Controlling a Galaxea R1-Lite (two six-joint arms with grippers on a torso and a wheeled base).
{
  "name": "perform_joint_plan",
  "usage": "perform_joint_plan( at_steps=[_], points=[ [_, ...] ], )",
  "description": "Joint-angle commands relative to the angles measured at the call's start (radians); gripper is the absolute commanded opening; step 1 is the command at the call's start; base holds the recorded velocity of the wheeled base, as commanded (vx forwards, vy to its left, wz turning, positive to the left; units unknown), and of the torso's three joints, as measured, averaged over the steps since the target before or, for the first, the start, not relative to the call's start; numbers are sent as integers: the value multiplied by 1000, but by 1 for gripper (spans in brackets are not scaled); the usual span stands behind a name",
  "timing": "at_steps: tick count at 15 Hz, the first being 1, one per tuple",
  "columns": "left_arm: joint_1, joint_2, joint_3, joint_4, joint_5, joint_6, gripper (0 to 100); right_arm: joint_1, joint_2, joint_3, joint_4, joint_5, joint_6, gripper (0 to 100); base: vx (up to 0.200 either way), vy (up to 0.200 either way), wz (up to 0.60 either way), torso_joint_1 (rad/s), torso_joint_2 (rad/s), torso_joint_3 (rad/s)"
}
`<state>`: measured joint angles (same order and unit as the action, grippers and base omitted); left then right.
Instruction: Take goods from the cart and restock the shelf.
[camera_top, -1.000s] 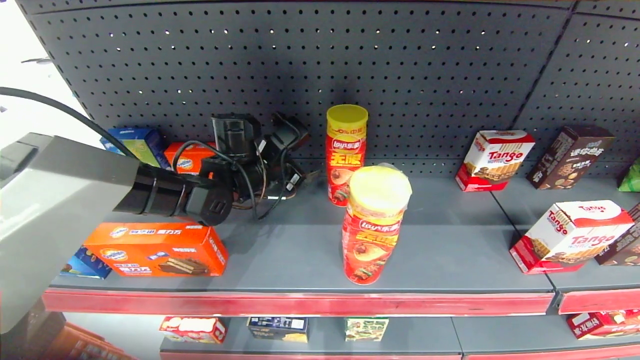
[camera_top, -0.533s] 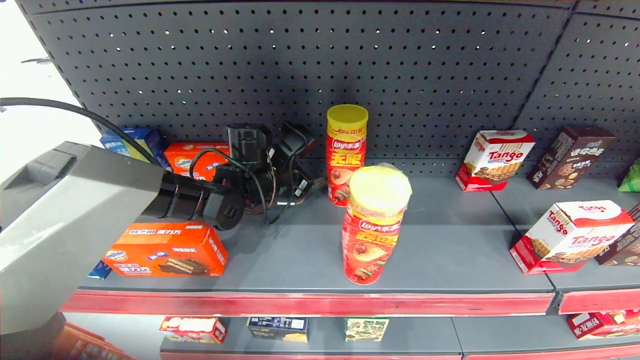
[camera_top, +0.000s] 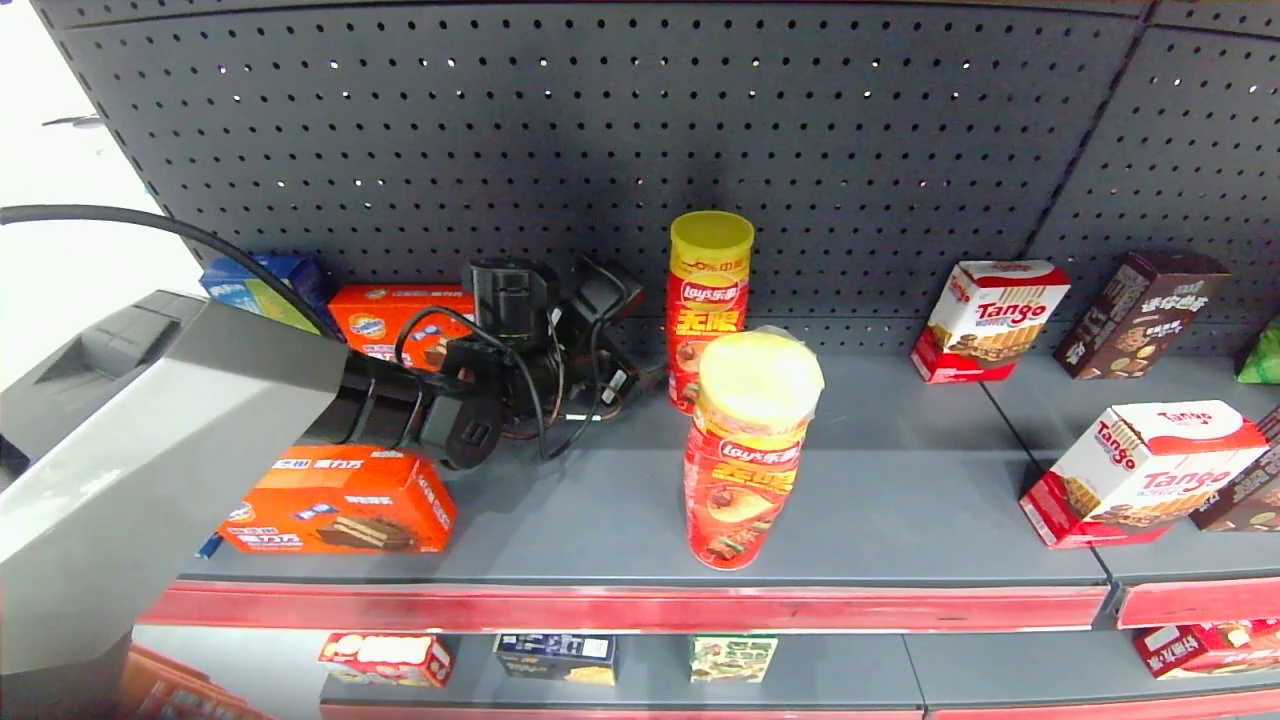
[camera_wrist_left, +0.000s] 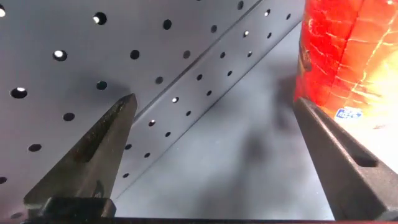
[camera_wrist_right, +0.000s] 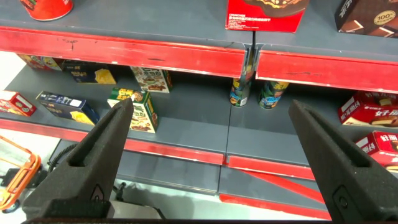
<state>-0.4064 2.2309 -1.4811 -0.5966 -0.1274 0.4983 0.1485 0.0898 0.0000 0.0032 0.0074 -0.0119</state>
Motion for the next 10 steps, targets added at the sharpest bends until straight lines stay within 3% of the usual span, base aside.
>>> perform_joint_plan(
  at_steps=[1,5,7,8,10],
  points=[
    [-6,3,-4,0,0,0,100,0,1,0,0,0,0,100,0,0,0,0,0,0],
    [-6,0,1,-12,2,0,100,0,1,0,0,0,0,100,0,0,0,0,0,0],
    [23,-34,8,-54,2,-3,100,0,1,0,0,0,0,100,0,0,0,0,0,0],
    [23,-82,21,-58,8,-35,100,0,1,0,0,0,0,100,0,0,0,0,0,0],
    [26,-238,145,-66,40,-50,100,0,1,0,0,0,0,100,0,0,0,0,0,0]
  ],
)
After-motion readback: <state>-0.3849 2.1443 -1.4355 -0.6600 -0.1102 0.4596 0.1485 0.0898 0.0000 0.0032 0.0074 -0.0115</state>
